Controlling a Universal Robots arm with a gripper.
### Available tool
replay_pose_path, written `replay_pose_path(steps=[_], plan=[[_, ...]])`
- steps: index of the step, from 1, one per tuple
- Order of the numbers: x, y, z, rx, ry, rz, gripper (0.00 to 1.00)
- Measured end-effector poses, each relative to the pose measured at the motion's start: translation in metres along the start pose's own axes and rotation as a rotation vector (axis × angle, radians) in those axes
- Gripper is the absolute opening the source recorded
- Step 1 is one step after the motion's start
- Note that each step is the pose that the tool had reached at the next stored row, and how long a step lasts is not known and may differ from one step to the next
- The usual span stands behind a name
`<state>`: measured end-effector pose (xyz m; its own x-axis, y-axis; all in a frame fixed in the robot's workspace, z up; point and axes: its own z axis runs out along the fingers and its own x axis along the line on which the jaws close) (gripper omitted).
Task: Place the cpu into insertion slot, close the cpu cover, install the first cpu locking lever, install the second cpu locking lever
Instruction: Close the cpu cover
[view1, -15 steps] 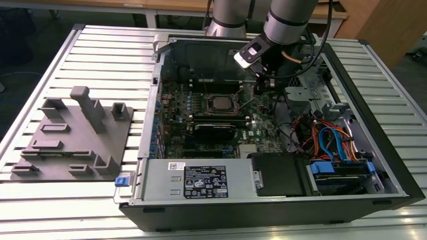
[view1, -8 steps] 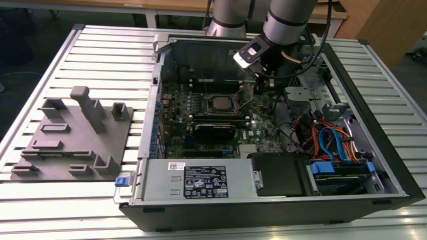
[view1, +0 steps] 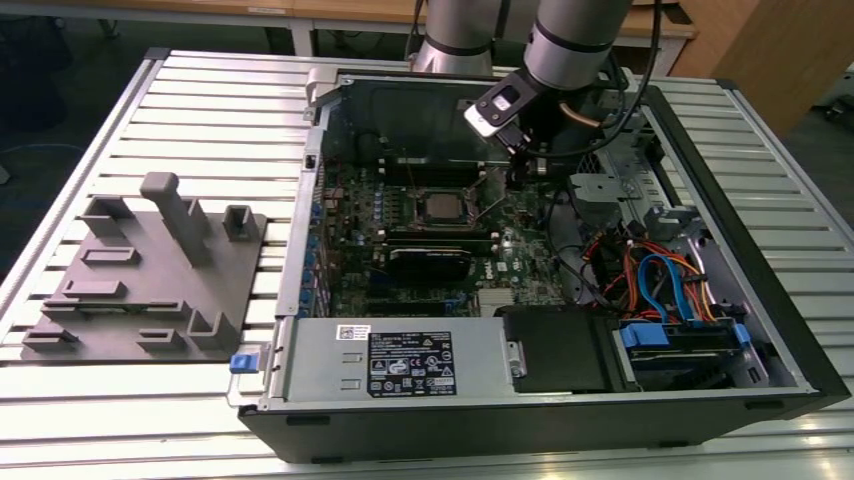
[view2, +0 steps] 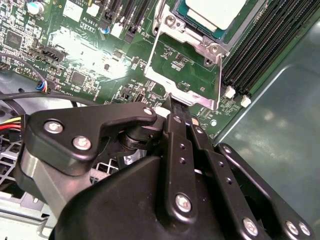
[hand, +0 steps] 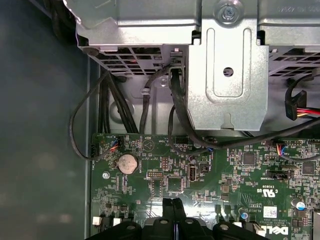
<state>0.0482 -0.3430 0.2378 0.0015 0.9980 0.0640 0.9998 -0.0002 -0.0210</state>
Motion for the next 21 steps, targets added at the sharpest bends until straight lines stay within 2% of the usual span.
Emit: replay_pose_path(steps=[17,19,21], plan=[[0.0,-0.0041,0.0008,0.0,-0.0001,0.0,0.11],[-0.0001,-0.0072,0.0019,0.0,0.0,0.0,0.11],[-0.0001,-0.0075,0.002,0.0,0.0,0.0,0.11]])
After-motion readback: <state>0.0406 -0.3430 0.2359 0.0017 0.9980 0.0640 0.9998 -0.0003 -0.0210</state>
